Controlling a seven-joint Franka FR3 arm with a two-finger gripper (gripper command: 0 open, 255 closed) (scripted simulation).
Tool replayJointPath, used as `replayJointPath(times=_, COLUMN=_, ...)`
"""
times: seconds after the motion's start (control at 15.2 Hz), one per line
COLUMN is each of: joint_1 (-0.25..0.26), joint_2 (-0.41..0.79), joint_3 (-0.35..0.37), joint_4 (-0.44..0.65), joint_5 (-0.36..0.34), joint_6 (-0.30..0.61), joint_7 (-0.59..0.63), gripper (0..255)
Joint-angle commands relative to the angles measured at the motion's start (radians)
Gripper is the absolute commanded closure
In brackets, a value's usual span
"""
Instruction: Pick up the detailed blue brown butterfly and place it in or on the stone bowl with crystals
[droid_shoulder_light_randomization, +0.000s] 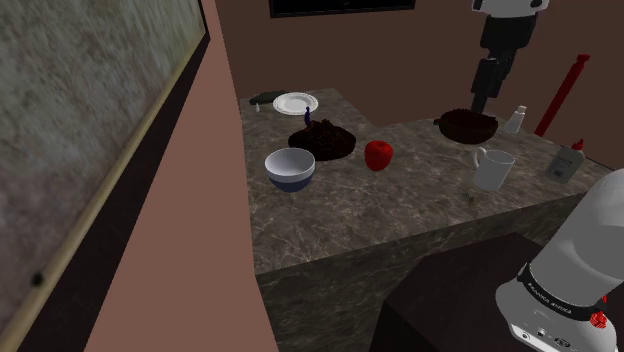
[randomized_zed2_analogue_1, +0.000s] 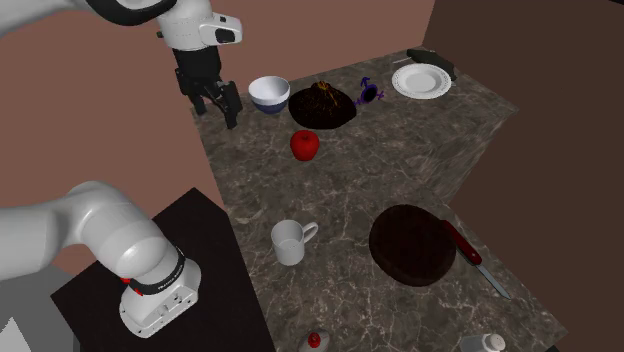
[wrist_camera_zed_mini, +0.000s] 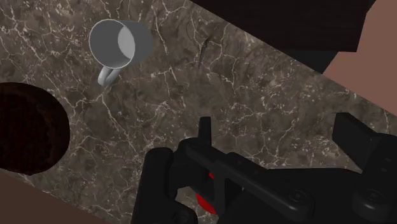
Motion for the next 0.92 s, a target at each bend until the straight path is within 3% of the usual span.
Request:
replayJointPath(times=0.0, joint_1=0.000, joint_2=0.000, joint_3=0.000, joint_4=0.000, joint_5=0.000, joint_6=0.000, joint_7=0.000, gripper=0)
replayJointPath(times=0.86, joint_1=-0.141, joint_2=-0.063, joint_3=-0.223, joint_4=-0.422, joint_5=-0.006, joint_6=0.363, joint_7=0.004, gripper=0)
